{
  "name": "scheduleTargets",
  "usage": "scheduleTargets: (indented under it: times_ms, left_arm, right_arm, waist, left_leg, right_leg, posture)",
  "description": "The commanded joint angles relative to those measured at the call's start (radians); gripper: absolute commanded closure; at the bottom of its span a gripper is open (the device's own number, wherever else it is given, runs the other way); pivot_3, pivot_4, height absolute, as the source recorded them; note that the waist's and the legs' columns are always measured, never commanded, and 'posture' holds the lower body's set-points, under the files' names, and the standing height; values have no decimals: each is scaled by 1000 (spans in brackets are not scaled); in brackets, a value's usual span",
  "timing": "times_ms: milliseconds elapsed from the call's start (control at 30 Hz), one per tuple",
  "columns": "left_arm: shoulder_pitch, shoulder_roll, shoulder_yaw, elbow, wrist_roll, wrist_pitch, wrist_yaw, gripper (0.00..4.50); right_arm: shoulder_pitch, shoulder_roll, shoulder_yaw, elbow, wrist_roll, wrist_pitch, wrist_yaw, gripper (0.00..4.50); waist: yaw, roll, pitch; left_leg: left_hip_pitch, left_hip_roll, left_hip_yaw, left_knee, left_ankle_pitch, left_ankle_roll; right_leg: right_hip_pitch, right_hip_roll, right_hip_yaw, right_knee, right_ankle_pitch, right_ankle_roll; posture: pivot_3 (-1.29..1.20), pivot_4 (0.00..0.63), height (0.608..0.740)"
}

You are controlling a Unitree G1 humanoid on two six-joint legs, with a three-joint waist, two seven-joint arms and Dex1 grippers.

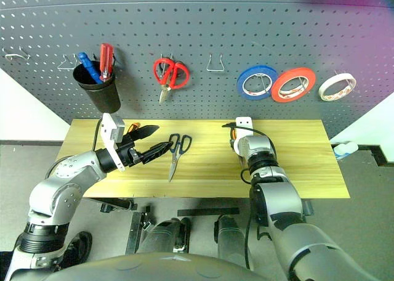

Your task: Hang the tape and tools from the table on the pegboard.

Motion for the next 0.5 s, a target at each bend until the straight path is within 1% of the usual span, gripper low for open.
scheduleTargets:
  times_ms: [33, 267, 300, 333, 433, 500]
  left_arm:
    - [-1, 7, 21, -39, -18, -1, 3, 0]
    - [-2, 10, 21, -38, -18, 0, 2, 0]
    - [-2, 10, 22, -38, -19, 1, 2, 0]
    - [-2, 10, 23, -36, -19, 1, -1, 0]
    - [-6, 12, 27, -28, -19, 0, -4, 0]
    - [-12, 13, 28, -20, -21, 0, -8, 0]
  right_arm:
    - [-14, -13, 3, 19, -11, -13, -3, 2391]
    - [0, -34, 3, -16, 2, 20, 70, 2391]
    - [6, -39, 7, -28, 8, 26, 108, 2391]
    - [23, -42, 13, -64, 21, 29, 161, 2391]
    - [71, -54, -5, -160, 60, 69, 229, 2391]
    - [119, -63, 22, -238, 63, 129, 271, 2391]
  waist:
    - [0, 0, 0]
    - [0, -2, 4]
    - [0, -2, 5]
    - [1, -3, 6]
    - [0, -3, 8]
    - [-1, -3, 8]
  left_leg:
    - [0, 0, 0, 0, 0, 0]
    - [0, 0, 0, 0, 0, 0]
    - [0, 0, 0, 0, 0, 0]
    - [0, 0, 0, 0, 0, 0]
    - [-1, 0, 0, -1, 0, 0]
    - [-1, 0, -1, -2, 0, 1]
  right_leg:
    - [0, 0, 0, 0, 0, 0]
    - [0, 0, 0, 0, 0, 0]
    - [0, 0, 0, -1, 0, 0]
    - [0, 0, 0, -1, 0, 0]
    - [0, 0, -1, -2, 0, 1]
    - [0, 0, -1, -4, 0, 1]
  posture:
    - [151, 241, 740]
    - [149, 242, 740]
    - [149, 242, 740]
    - [138, 241, 740]
    - [134, 241, 740]
    - [115, 239, 740]
